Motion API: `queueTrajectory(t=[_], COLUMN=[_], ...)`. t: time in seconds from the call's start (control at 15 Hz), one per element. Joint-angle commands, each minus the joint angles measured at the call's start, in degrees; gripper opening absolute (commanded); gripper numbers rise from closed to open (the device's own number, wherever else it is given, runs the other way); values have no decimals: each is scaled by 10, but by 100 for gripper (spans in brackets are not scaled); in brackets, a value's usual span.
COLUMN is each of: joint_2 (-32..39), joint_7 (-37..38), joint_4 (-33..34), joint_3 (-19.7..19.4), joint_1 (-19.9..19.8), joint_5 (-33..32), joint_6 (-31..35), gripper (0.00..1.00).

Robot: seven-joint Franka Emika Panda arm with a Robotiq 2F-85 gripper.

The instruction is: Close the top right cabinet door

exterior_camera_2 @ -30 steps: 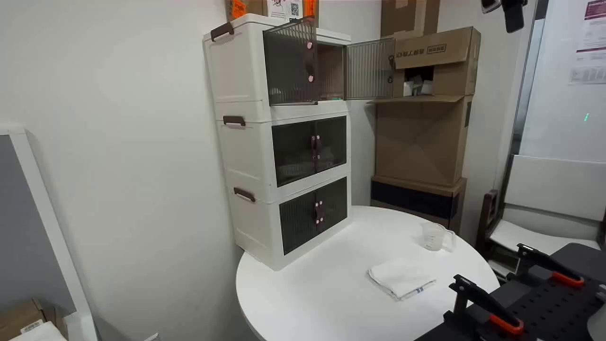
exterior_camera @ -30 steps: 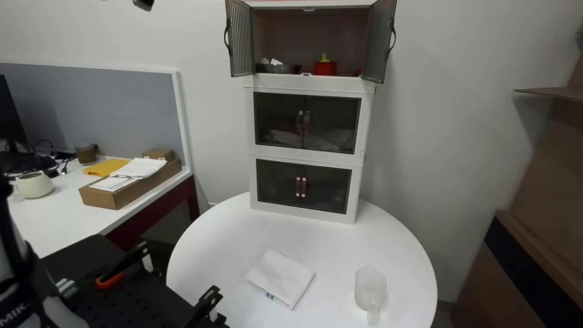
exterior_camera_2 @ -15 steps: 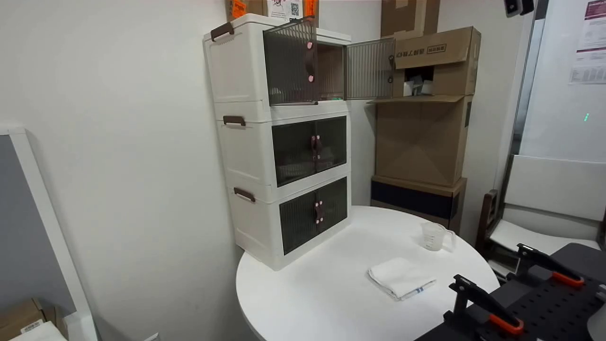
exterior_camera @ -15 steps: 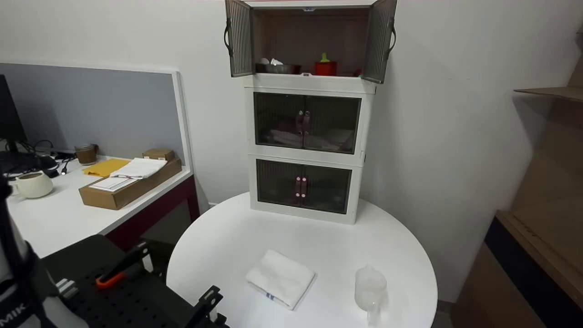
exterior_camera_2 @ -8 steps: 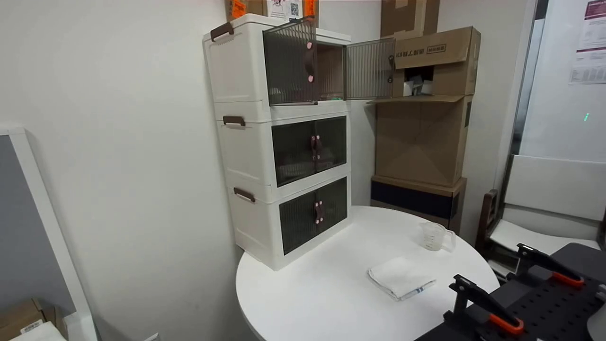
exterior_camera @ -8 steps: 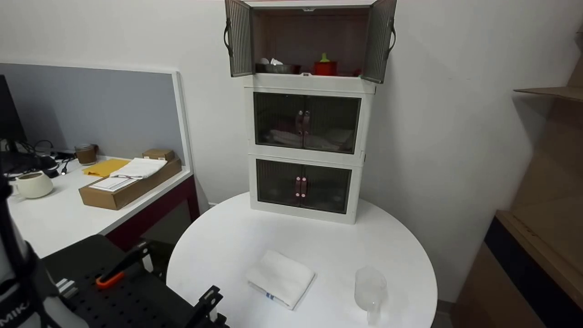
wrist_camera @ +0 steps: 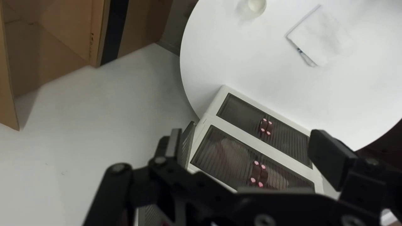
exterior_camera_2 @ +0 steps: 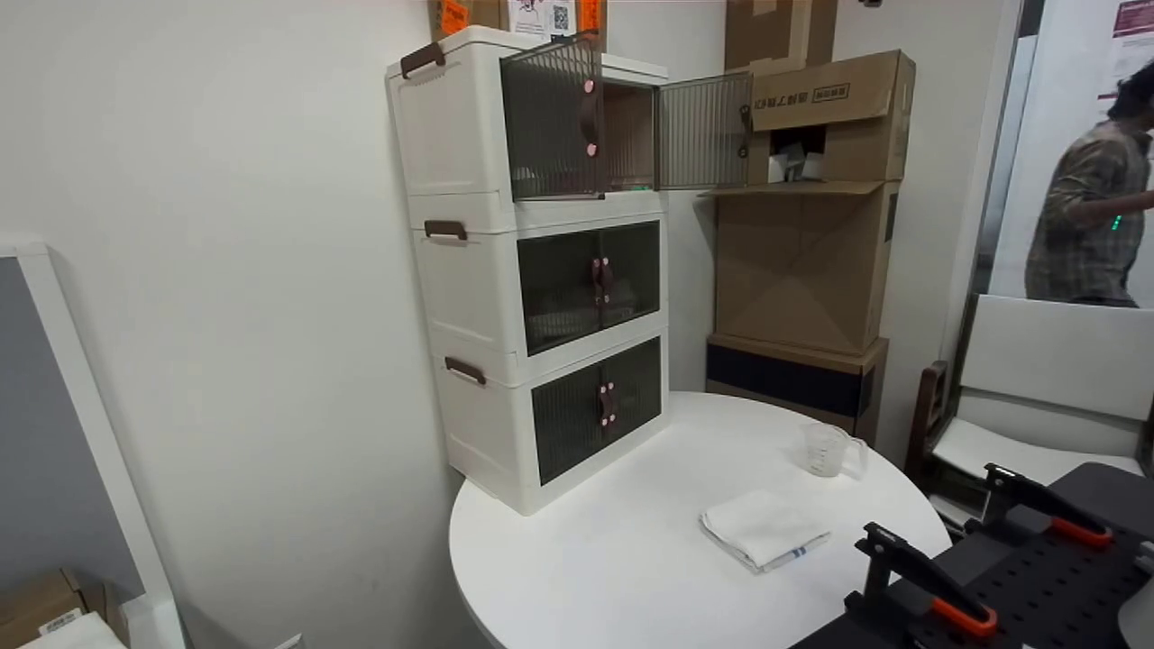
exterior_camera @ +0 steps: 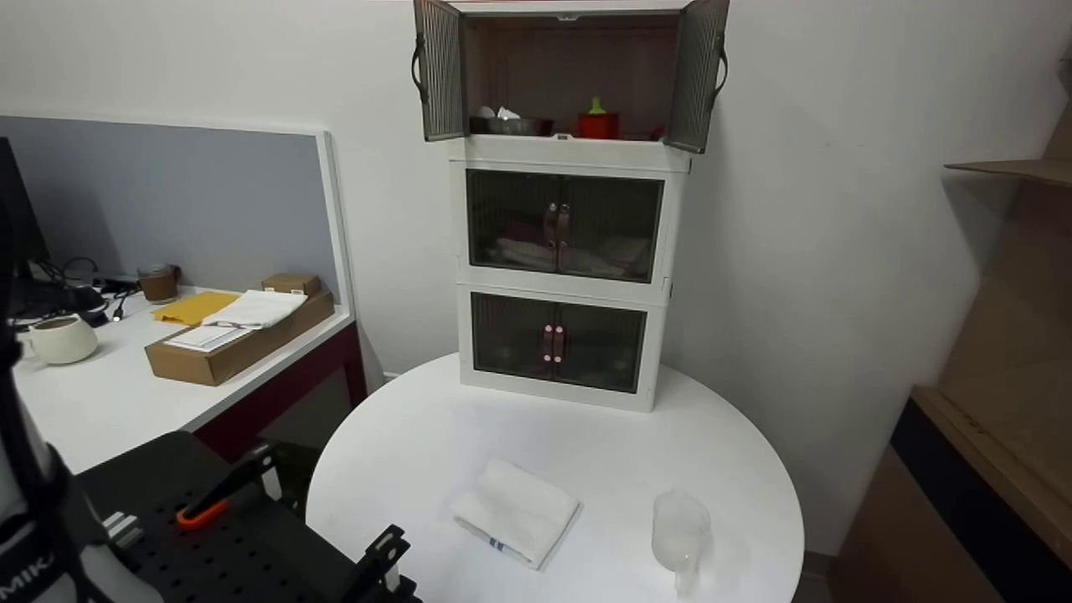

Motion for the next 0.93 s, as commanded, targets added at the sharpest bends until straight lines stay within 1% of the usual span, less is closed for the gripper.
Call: queueTrajectory(t=[0.0,0.13,0.27,0.4,0.6,0.87], joint_2=[131,189,238,273,317,354], joint_7=[-76,-96,-100,-88,-75,-74], joint_4=[119,170,219,256,307,360], joint_3=[-10,3,22,46,82,125], joint_1=[-29,-58,-89,-117,-148,-167], joint_5=[101,146,168,185,198,194], joint_6=[-20,-32,-37,-30,-28,-37], gripper=[100,100,100,100,100,100])
